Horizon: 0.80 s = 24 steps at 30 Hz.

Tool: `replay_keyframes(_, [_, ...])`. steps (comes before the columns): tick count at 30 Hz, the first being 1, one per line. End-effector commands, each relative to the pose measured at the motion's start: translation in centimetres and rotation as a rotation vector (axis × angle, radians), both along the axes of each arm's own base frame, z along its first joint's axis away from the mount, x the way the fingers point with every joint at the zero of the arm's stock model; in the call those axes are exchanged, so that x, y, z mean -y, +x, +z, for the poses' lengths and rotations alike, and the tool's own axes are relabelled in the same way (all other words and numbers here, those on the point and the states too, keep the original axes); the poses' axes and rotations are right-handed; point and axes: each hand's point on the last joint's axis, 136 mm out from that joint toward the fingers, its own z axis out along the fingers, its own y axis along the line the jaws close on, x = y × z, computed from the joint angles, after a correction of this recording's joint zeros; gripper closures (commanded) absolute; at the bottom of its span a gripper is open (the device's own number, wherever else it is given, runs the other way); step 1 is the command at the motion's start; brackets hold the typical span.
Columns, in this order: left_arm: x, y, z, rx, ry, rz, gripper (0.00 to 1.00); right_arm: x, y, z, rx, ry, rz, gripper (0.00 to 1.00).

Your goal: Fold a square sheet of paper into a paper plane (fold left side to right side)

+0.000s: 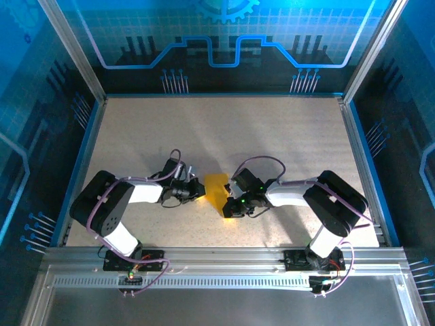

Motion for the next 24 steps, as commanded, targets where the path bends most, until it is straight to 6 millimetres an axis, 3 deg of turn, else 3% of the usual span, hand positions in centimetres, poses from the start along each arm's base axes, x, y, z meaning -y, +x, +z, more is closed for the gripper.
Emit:
replay_keyframes(1, [-3.5,1.3,-1.5,0.004,0.150,0.066,0.93,5.6,-3.4,-4.9,-0.107,-0.281,-0.010,1.00])
replay_keyframes(8, [-3.2,1.6,2.2,0.085,0.125,0.046,0.93,5.5,-3.1,-4.8,-0.092,-0.264,-0.024,1.00])
replay_keyframes(11, [-2.5,0.6,3.5,0.116,0.084,0.025,0.95,5.5,-2.9,-4.7,-0.084,-0.252,-0.031,1.00])
replay_keyframes(15, [-0.2,-1.5,4.7,0.138,0.033,-0.049,0.95,5.3,-2.6,-4.5,-0.072,-0.245,-0.032,1.00])
replay_keyframes(18, [1.6,-2.6,4.9,0.130,0.011,-0.098,0.95,5.3,-2.5,-4.5,-0.071,-0.249,-0.031,1.00])
replay_keyframes(24, [3.6,-2.8,3.7,0.109,0.027,-0.144,0.95,5.4,-2.5,-4.5,-0.074,-0.254,-0.033,1.00])
